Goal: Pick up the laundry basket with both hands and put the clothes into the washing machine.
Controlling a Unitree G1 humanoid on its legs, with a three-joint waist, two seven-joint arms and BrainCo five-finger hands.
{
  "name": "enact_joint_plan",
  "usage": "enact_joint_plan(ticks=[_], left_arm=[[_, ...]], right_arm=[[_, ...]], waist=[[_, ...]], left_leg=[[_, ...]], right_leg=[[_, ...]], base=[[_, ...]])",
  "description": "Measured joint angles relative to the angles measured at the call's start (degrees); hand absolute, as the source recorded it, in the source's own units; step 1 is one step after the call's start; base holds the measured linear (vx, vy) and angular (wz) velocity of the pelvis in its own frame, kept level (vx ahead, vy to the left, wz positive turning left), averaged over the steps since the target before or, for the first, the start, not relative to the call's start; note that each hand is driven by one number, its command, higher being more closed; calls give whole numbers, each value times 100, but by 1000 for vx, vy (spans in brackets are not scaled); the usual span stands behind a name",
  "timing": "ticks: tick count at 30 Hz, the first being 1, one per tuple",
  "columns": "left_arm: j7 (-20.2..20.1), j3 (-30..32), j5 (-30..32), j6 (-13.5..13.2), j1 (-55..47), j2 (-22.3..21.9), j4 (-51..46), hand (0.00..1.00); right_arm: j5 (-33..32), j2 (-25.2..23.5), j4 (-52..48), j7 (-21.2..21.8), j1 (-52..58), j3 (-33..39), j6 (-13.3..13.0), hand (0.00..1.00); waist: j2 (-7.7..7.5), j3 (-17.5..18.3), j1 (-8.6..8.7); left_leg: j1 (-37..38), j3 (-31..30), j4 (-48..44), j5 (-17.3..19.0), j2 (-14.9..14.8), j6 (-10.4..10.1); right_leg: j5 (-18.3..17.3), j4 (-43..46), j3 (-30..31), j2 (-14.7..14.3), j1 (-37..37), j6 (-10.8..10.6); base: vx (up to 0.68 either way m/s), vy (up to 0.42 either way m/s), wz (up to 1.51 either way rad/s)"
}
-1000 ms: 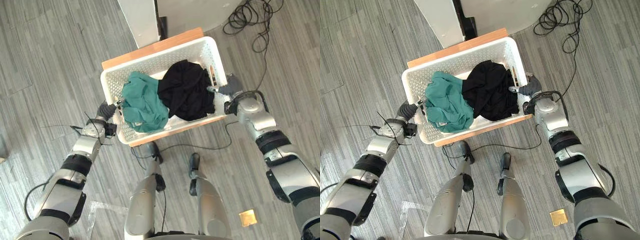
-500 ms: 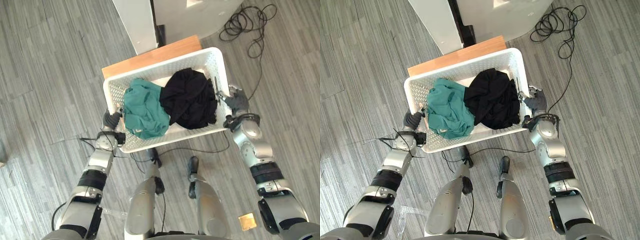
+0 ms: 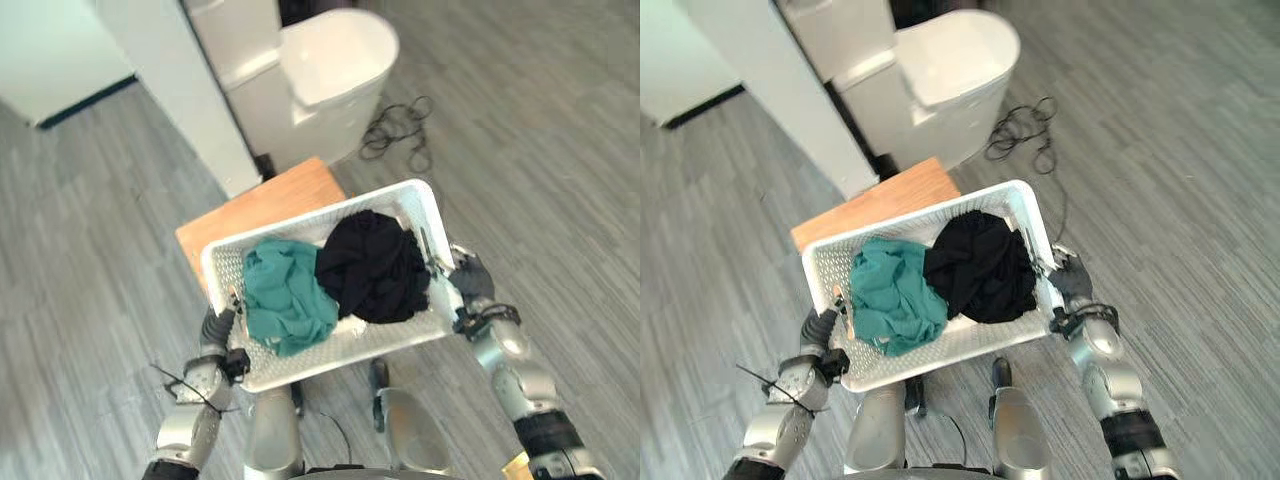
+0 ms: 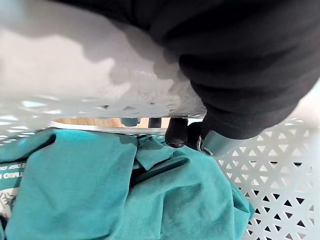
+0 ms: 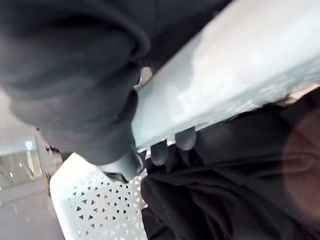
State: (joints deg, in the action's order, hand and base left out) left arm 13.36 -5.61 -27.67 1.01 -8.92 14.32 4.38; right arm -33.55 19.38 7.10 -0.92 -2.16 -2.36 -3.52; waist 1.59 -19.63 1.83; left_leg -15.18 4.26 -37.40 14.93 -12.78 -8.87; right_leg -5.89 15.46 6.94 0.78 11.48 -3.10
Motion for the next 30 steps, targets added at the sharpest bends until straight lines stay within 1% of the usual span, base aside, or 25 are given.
enact_joint_plan(ticks=[1, 2, 3, 4, 5, 6, 7, 8, 9, 10, 11, 12, 13, 15, 16, 18, 20, 22, 23, 24, 25, 26, 27, 29, 30], left_arm=[[-67, 2, 3, -16, -81, -1, -27, 100], [-120, 3, 12, -16, -103, 13, -28, 100], [-197, 11, 47, -16, -135, 15, -28, 100], [-288, 10, 109, -16, -140, 14, -29, 100], [-363, 3, 160, -15, -103, 11, -29, 100], [-403, 2, 185, -15, -107, 12, -29, 100], [-440, 2, 197, -15, -112, 12, -29, 100], [-474, 2, 264, -14, -106, 11, -29, 100], [-513, 15, 374, -14, -109, 6, -30, 100], [-525, 40, 380, -13, -128, -9, -30, 100], [-574, 94, 385, -12, -169, -19, -30, 100], [-638, 186, 387, -13, -206, -57, -36, 100], [-699, 272, 390, -14, -318, -133, -70, 100], [-739, 367, 397, -13, -516, -264, -171, 100], [-736, 405, 423, -12, -650, -314, -295, 100], [-713, 513, 424, -12, -711, -317, -378, 100], [-699, 619, 424, -12, -720, -318, -384, 100], [-672, 643, 424, -11, -701, -317, -383, 100], [-645, 656, 424, -9, -672, -316, -383, 100], [-621, 659, 424, -9, -671, -315, -383, 100], [-564, 674, 424, -9, -668, -314, -383, 100], [-539, 680, 424, -9, -670, -305, -381, 100], [-520, 680, 424, -9, -668, -302, -367, 100], [-454, 677, 424, -10, -681, -423, -347, 100], [-437, 711, 416, -16, -765, -524, -347, 100]], right_arm=[[82, -125, -113, 42, 135, 111, 11, 100], [184, -345, -240, 129, 396, 293, 26, 100], [294, -501, -336, 175, 592, 420, 47, 100], [394, -659, -474, 259, 802, 599, 65, 100], [479, -799, -561, 293, 925, 749, 63, 100], [530, -883, -588, 335, 980, 828, 64, 100], [549, -937, -596, 348, 1034, 867, 64, 100], [594, -1060, -654, 348, 1173, 944, 56, 100], [616, -1163, -675, 347, 1282, 985, 49, 100], [633, -1194, -668, 346, 1310, 985, 51, 100], [673, -1220, -700, 347, 1346, 985, 51, 100], [765, -1284, -826, 347, 1386, 985, 51, 100], [887, -1328, -879, 347, 1434, 985, 51, 100], [1008, -1333, -879, 359, 1421, 983, 66, 100], [1105, -1336, -872, 364, 1373, 969, 71, 100], [1201, -1368, -823, 364, 1244, 925, 108, 100], [1301, -1419, -671, 364, 1018, 873, 153, 100], [1345, -1438, -540, 363, 879, 867, 163, 100], [1356, -1432, -498, 362, 808, 847, 164, 100], [1372, -1426, -494, 361, 788, 829, 162, 100], [1392, -1415, -437, 356, 725, 784, 156, 100], [1392, -1390, -353, 330, 663, 729, 154, 100], [1392, -1377, -332, 309, 640, 695, 154, 100], [1390, -1223, -322, 225, 566, 574, 153, 100], [1389, -1059, -270, 201, 443, 427, 153, 100]], waist=[[-5, 24, 78], [-61, 136, 127], [-114, 260, 196], [-182, 345, 255], [-232, 360, 286], [-235, 362, 313], [-239, 365, 348], [-236, 364, 380], [-229, 363, 369], [-217, 361, 360], [-168, 359, 353], [-149, 345, 359], [-106, 353, 337], [8, 445, 238], [93, 513, 169], [104, 623, 30], [95, 772, 16], [97, 777, -18], [71, 791, -142], [52, 803, -174], [-21, 846, -232], [-132, 909, -254], [-168, 929, -247], [-123, 949, -266], [-58, 985, -274]], left_leg=[[206, -294, 158, 272, 78, -55], [403, -462, 319, 544, 186, 124], [484, -422, 479, 676, 221, 255], [634, -226, 770, 784, 348, 419], [724, 39, 945, 780, 492, 494], [779, 241, 1001, 750, 560, 549], [820, 354, 1029, 730, 625, 582], [906, 510, 1030, 679, 769, 674], [1013, 741, 1109, 589, 896, 833], [1113, 878, 1225, 517, 901, 951], [1281, 1083, 1524, 406, 882, 1112], [1516, 1440, 1855, 306, 918, 1317], [1646, 1788, 2046, 226, 918, 1453], [1749, 2201, 2327, 126, 906, 1543], [1785, 2509, 2432, 68, 888, 1523], [1668, 3065, 2463, 40, 885, 1531], [1410, 3585, 2378, 27, 815, 1557], [1328, 3837, 2273, 27, 682, 1557], [1277, 4194, 2153, 22, 496, 1549], [1258, 4282, 2106, 17, 434, 1539], [1232, 4472, 1997, -6, 318, 1502], [1209, 4586, 1832, -28, 227, 1464], [1204, 4611, 1715, -26, 164, 1455], [1206, 4597, 1363, -60, -166, 1387], [1168, 4390, 1073, -72, -469, 1368]], right_leg=[[29, 41, 113, -83, 10, -46], [89, 27, 305, -142, 70, -137], [158, -1, 476, -133, 153, -239], [277, -55, 682, -48, 247, -331], [515, -86, 903, 19, 370, -345], [702, -152, 1024, 74, 408, -355], [812, -225, 1053, 135, 406, -397], [1039, -310, 921, 279, 413, -383], [1338, -287, 376, 388, 493, -126], [1568, -388, 74, 419, 484, 86], [1923, -686, -282, 459, 377, 172], [1490, -132, -932, 570, 419, 269], [854, 625, -1528, 694, 397, 368], [200, 1417, -2203, 904, 291, 381], [-79, 1705, -2536, 1060, 135, 375], [-313, 1780, -2751, 1376, -271, 232], [-314, 1383, -2859, 1660, -658, 231], [-279, 1073, -3014, 1741, -844, 195], [-176, 570, -3097, 1744, -988, 36], [-89, 362, -3149, 1730, -1041, -112], [171, -102, -3186, 1678, -1113, -496], [520, -510, -3111, 1565, -1185, -466], [583, -666, -3083, 1505, -1246, -470], [549, -944, -2981, 1244, -1373, -518], [539, -978, -2819, 1006, -1373, -486]], base=[[37, 199, -87], [2, 258, -102], [-24, 325, -105], [-74, 341, -103], [-128, 353, -105], [-116, 238, -92], [-134, 238, -80], [-158, 282, -90], [-201, 339, -98], [-178, 249, -104], [-180, 160, -98], [-312, 204, -120], [-335, 202, -109], [-219, 129, -123], [-129, 107, -146], [-154, 49, -158], [-121, -77, -144], [-75, -132, -111], [-83, -185, -120], [-91, -270, -139], [-47, -295, -100], [-29, -319, -87], [-7, -359, -64], [-33, -346, -75], [-71, -279, -83]])
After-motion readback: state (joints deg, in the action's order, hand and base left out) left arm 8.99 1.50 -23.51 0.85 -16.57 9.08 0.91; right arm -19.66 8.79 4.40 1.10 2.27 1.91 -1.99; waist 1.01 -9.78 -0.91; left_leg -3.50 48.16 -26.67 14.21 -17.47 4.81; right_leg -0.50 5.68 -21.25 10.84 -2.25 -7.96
